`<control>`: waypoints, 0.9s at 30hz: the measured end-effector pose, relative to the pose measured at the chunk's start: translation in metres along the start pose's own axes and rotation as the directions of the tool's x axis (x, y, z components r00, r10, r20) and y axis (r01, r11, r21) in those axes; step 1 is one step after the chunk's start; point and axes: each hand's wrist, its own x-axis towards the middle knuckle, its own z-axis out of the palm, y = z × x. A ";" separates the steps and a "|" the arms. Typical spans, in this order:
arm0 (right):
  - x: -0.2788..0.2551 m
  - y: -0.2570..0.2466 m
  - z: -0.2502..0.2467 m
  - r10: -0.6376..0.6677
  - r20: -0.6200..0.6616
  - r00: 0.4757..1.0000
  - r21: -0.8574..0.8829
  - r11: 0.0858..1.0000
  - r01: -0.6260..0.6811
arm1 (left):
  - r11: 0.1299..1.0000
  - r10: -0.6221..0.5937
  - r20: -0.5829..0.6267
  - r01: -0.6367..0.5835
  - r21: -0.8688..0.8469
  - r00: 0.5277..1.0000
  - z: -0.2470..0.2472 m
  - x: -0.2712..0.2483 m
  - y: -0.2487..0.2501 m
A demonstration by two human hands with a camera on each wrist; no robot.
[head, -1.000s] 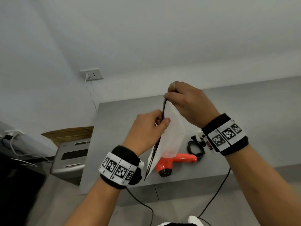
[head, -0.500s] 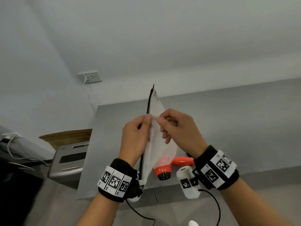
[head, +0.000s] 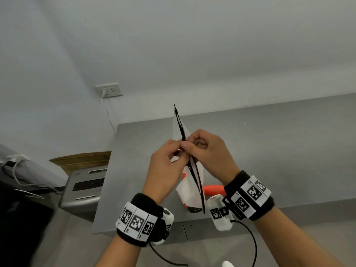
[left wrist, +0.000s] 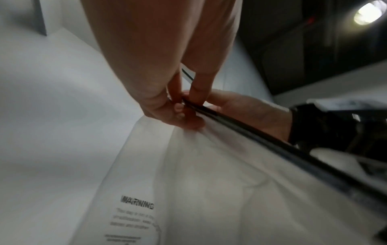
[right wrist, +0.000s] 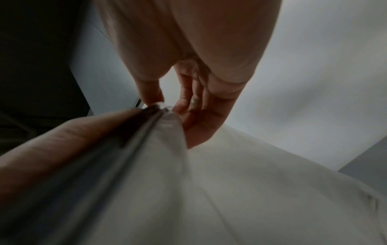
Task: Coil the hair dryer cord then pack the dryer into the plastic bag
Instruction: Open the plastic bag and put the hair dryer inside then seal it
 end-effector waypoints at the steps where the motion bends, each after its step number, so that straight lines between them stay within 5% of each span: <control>1: 0.001 0.002 0.002 -0.009 0.004 1.000 -0.049 0.999 0.009 | 0.997 0.019 -0.021 -0.017 0.078 1.000 0.001 -0.001 0.000; 7: 0.008 0.034 -0.018 0.132 -0.181 0.975 -0.094 0.984 -0.151 | 0.977 -0.076 -0.366 0.143 0.160 0.928 -0.051 0.021 -0.011; 9: 0.005 0.049 -0.024 0.185 -0.140 0.973 -0.097 0.975 -0.199 | 0.964 -0.052 -0.379 0.146 0.224 0.924 -0.068 0.027 -0.010; 13: -0.009 0.078 -0.016 0.193 0.035 0.981 -0.074 0.979 -0.190 | 0.933 0.054 -0.252 0.041 0.358 0.966 -0.061 0.026 -0.009; 15: -0.016 0.111 -0.022 0.241 0.027 0.970 -0.226 0.947 -0.229 | 0.903 0.085 -0.178 -0.001 0.429 0.980 -0.052 0.021 -0.013; 16: -0.021 0.128 -0.028 0.277 0.008 0.961 -0.405 0.879 -0.250 | 0.897 0.090 -0.145 -0.017 0.442 0.985 -0.048 0.017 -0.015; 18: -0.031 0.166 -0.042 0.445 -0.002 0.895 -0.755 0.586 -0.294 | 0.908 0.082 -0.075 -0.044 0.417 0.994 -0.035 0.008 -0.018; 20: -0.041 0.199 -0.049 0.609 -0.001 0.793 -0.887 0.366 -0.282 | 0.924 0.036 0.030 -0.045 0.381 0.999 -0.014 -0.002 -0.022; 21: -0.047 0.212 -0.049 0.644 0.012 0.765 -0.905 0.332 -0.265 | 0.932 -0.004 0.112 -0.037 0.360 0.994 -0.001 -0.007 -0.027; 23: -0.056 0.206 -0.048 0.629 0.022 0.777 -0.893 0.362 -0.268 | 0.944 -0.096 0.328 -0.019 0.330 0.940 0.027 -0.019 -0.037; 25: -0.062 0.198 -0.047 0.586 0.010 0.810 -0.774 0.517 -0.365 | 0.934 -0.176 0.514 -0.023 0.357 0.840 0.053 -0.032 -0.047; 27: -0.062 0.193 -0.040 0.536 0.054 0.843 -0.785 0.544 -0.296 | 0.923 -0.191 0.495 -0.017 0.385 0.848 0.060 -0.030 -0.058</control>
